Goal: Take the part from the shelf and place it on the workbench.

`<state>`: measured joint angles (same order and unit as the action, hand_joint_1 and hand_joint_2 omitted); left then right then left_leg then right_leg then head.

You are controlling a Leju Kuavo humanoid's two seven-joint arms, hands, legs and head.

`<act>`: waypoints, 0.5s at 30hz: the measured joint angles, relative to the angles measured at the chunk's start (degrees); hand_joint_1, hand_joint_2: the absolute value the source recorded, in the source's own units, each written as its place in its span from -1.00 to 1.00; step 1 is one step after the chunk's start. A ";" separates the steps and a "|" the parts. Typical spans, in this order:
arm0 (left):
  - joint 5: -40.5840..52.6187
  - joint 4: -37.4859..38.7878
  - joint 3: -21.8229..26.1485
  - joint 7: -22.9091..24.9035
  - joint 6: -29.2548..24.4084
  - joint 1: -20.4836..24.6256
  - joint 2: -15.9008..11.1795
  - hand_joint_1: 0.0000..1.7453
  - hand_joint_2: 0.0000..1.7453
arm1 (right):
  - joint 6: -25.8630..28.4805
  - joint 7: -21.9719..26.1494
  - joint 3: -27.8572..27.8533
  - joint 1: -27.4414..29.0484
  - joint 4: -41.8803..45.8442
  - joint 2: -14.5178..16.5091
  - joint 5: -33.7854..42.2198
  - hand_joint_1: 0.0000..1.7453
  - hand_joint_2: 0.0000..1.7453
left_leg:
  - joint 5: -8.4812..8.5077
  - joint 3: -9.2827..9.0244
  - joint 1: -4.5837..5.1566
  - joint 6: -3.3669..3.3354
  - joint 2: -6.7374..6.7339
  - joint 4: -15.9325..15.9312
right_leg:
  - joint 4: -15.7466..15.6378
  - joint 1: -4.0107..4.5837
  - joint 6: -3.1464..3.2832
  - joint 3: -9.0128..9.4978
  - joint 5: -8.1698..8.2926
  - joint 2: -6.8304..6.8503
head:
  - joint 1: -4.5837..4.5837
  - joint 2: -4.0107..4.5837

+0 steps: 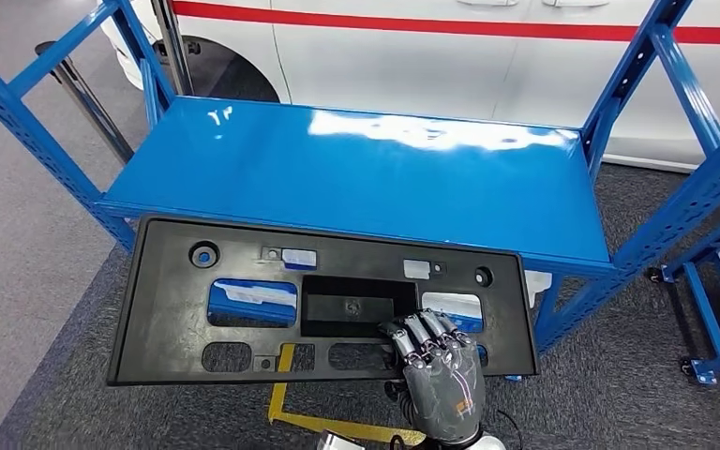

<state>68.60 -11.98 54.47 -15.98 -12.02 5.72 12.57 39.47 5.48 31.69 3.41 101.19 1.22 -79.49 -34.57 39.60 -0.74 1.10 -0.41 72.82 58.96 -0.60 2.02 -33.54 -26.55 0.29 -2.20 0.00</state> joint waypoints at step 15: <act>0.15 0.02 0.00 0.05 0.22 0.23 -0.02 -1.00 1.00 | 0.00 0.21 -0.50 0.19 -0.34 0.16 0.44 1.00 1.00 | 7.77 -10.20 0.52 -3.66 -0.45 -17.21 | 12.41 -0.21 -3.38 -7.06 -6.23 -0.03 | -0.10 0.00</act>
<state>68.76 -11.96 54.47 -15.93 -11.79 5.95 12.55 39.47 5.69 31.19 3.60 100.85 1.38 -79.06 -26.81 29.40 -0.22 -2.55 -0.86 55.61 71.37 -0.80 -1.36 -40.60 -32.78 0.26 -2.30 0.00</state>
